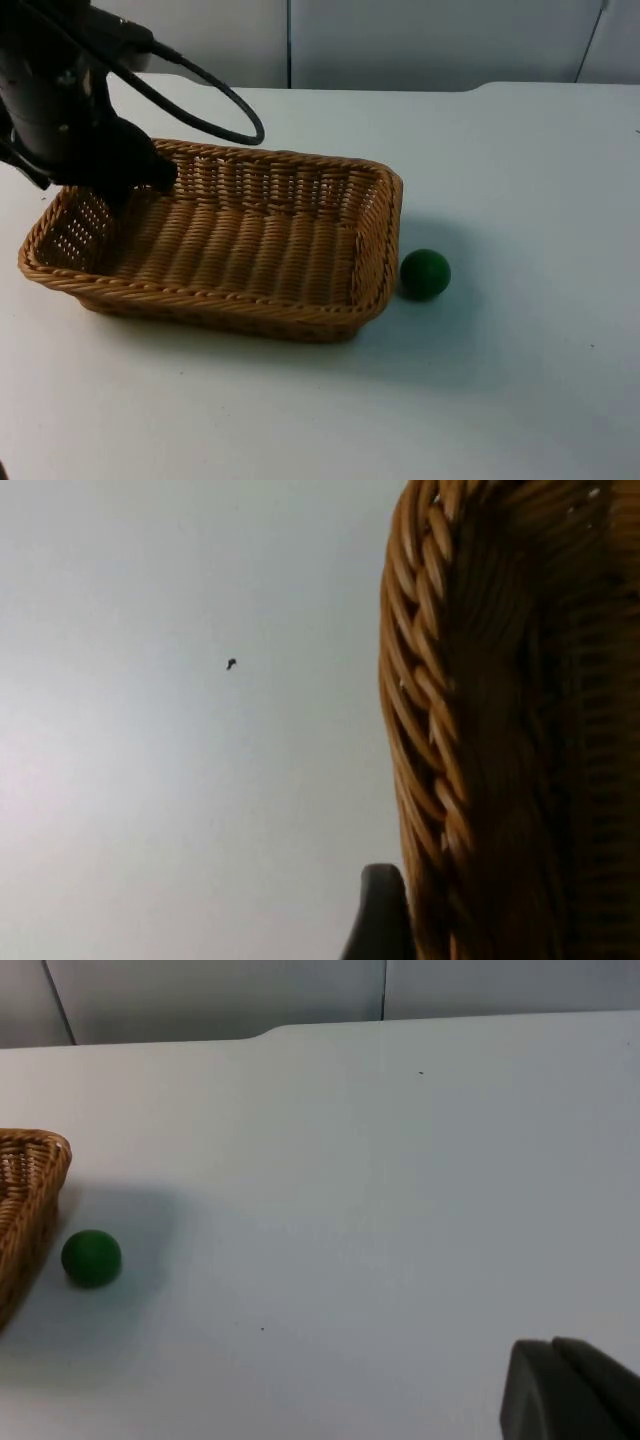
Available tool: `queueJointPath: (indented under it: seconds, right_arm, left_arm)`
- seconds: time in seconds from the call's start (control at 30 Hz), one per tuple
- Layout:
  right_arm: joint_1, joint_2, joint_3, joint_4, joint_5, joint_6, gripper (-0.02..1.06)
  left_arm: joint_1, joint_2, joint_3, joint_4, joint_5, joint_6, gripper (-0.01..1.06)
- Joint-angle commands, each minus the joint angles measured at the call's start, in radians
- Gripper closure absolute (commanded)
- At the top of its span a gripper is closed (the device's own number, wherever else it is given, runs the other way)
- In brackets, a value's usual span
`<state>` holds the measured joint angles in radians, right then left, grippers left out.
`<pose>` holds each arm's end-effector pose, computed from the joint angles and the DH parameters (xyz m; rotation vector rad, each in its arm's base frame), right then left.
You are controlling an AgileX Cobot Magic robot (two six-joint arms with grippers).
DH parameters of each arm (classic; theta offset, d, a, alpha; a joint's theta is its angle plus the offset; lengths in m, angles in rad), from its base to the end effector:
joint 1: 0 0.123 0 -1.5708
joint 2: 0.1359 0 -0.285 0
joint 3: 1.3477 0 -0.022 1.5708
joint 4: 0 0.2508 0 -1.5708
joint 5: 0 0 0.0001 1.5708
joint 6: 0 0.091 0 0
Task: Pick up the basket with the left hand and place the ball into the basket with the right hand.
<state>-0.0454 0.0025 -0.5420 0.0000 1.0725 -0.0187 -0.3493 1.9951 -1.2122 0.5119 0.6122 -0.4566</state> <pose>-0.0100 0.0005 0.2879 0.0269 2.0167 -0.0408 0.3714 -0.1080 0.1378 0.3796 2.7287 0.3044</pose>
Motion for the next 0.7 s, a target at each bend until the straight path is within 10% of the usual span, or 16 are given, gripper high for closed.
queueJointPath:
  seconds: [0.0, 0.43, 0.67]
  right_arm:
    - [-0.006, -0.003, 0.004, 0.0, -0.01, -0.007, 1.05]
    - [-0.006, -0.003, 0.004, 0.0, -0.01, -0.007, 1.05]
    - [-0.006, -0.003, 0.004, 0.0, -0.01, -0.007, 1.05]
  left_arm:
    - [-0.002, 0.019, -0.008, 0.027, 0.006, -0.023, 0.41]
    - [0.001, 0.12, -0.008, 0.181, -0.015, -0.137, 0.44]
    - [0.016, 0.132, -0.008, 0.172, -0.077, -0.156, 1.05]
